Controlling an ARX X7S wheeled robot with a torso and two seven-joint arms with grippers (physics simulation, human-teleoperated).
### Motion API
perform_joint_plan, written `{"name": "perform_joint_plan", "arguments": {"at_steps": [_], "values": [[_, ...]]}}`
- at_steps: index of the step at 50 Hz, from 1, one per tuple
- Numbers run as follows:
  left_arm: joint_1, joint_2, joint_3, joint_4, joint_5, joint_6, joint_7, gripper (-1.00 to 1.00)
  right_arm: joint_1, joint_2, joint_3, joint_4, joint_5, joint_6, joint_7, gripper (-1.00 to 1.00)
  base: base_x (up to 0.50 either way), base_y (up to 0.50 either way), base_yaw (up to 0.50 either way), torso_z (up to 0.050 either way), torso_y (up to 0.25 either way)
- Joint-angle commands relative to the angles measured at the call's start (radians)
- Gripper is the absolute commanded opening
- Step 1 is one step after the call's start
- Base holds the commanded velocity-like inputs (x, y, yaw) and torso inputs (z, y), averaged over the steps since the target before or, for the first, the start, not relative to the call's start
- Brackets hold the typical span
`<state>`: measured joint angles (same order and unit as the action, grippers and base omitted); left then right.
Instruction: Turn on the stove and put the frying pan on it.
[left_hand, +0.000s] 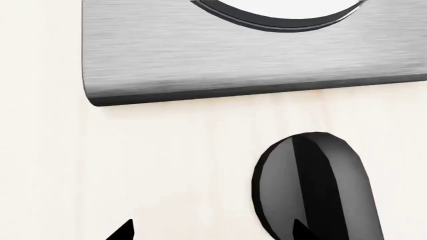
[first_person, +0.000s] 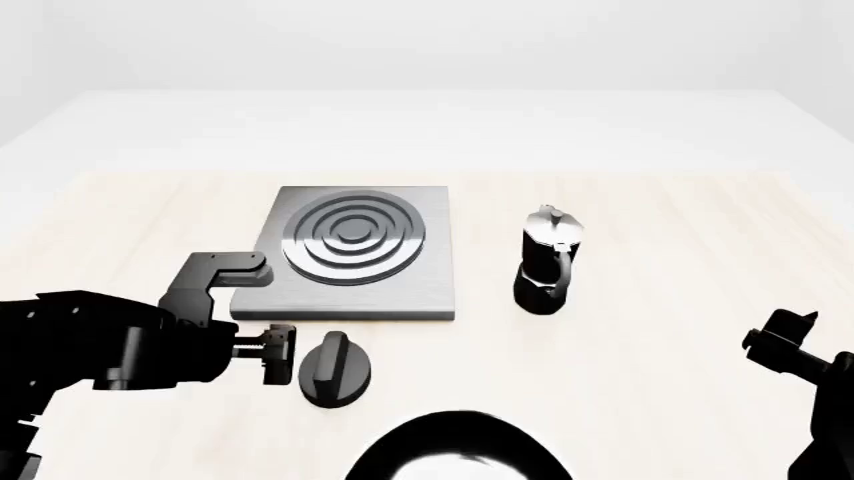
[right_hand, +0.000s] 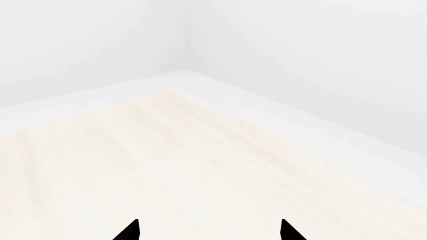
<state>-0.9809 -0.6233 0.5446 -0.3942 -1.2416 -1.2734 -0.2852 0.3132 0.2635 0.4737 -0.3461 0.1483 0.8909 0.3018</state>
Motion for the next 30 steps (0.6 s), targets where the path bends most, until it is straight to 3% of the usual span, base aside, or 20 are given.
{"name": "perform_joint_plan", "arguments": {"at_steps": [1,30], "values": [[-0.001,0.008,0.023,-0.004,0.011,0.008,0.03,1.0,0.003,0.003,0.0,-0.001,0.004,0.004,0.003,1.0,0.0,0.0,0.0,0.0,0.0],[-0.01,0.054,0.107,-0.097,0.086,0.075,0.154,1.0,-0.002,0.007,0.0,-0.007,0.016,0.009,0.007,1.0,0.0,0.0,0.0,0.0,0.0]]}}
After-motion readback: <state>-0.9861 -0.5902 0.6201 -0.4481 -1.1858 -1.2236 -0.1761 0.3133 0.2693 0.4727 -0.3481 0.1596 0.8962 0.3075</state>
